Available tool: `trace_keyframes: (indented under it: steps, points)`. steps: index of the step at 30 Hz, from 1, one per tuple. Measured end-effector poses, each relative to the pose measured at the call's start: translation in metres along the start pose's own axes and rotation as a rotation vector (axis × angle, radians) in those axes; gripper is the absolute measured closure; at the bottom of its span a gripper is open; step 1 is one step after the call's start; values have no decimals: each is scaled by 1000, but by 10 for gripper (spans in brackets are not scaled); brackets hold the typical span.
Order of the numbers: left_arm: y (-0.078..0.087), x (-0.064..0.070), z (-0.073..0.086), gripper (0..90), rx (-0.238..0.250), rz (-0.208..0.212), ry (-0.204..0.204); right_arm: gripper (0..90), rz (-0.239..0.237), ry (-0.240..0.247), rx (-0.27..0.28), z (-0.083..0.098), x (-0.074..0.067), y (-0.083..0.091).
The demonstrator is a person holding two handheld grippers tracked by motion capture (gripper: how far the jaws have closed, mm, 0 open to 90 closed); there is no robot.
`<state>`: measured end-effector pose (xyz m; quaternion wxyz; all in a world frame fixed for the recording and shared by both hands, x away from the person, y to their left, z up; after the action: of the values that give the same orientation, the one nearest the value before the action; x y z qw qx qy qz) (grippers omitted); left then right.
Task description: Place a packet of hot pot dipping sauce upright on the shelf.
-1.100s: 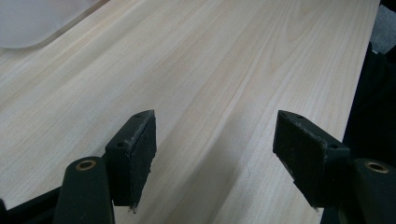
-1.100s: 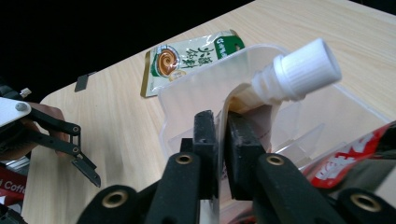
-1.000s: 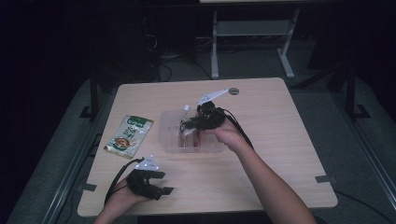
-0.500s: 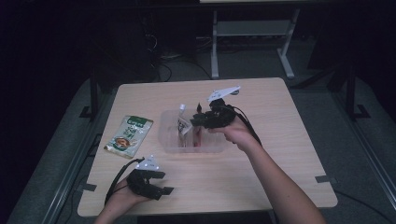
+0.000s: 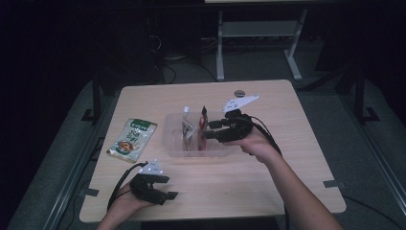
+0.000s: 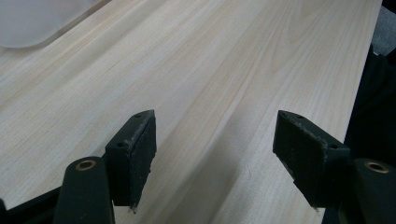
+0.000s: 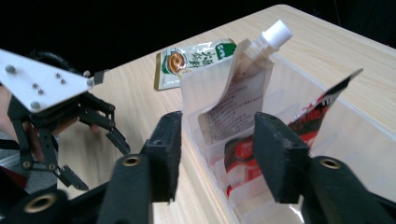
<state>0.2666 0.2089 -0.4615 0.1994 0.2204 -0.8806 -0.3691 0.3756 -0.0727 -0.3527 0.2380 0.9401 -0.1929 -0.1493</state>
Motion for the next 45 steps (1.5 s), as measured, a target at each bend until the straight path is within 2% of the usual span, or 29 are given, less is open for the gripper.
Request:
trace_keyframes:
  steps: [5,14,17,25,30,36,38,43,45]
  points:
    - [0,0,0,298,2,1,4,438,-3,6,-1,12,-6,4]
    - [-1,1,0,299,3,8,2,370,25,25,-64,42,-15,3]
    - [-1,1,0,298,1,7,4,359,19,32,-75,51,-19,3]
    - [-1,1,1,292,3,5,10,335,35,-4,-86,74,-22,10]
    - [-1,1,1,286,-1,2,-3,324,50,-27,-85,89,-22,19]
    - [-2,2,1,286,-3,4,2,299,103,-28,-115,112,-23,29]
    - [-2,2,1,286,-5,4,-3,298,107,-37,-120,119,-23,32]
    - [-2,2,1,286,-5,1,-3,285,113,-93,-123,134,-21,42]
    - [-1,2,1,286,-7,0,-4,284,117,-101,-119,138,-21,45]
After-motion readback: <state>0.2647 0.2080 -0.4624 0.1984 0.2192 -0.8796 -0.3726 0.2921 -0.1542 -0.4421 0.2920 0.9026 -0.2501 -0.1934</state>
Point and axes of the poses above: each handheld gripper's, and its own axes: y roughly backward along the jaws, z roughly out of its underside, x roughly to its right, the point moved 2 cm from there along -y, roughly forward along the jaws, and after that the axes turned 1 degree about x, right-handed, at the moved point
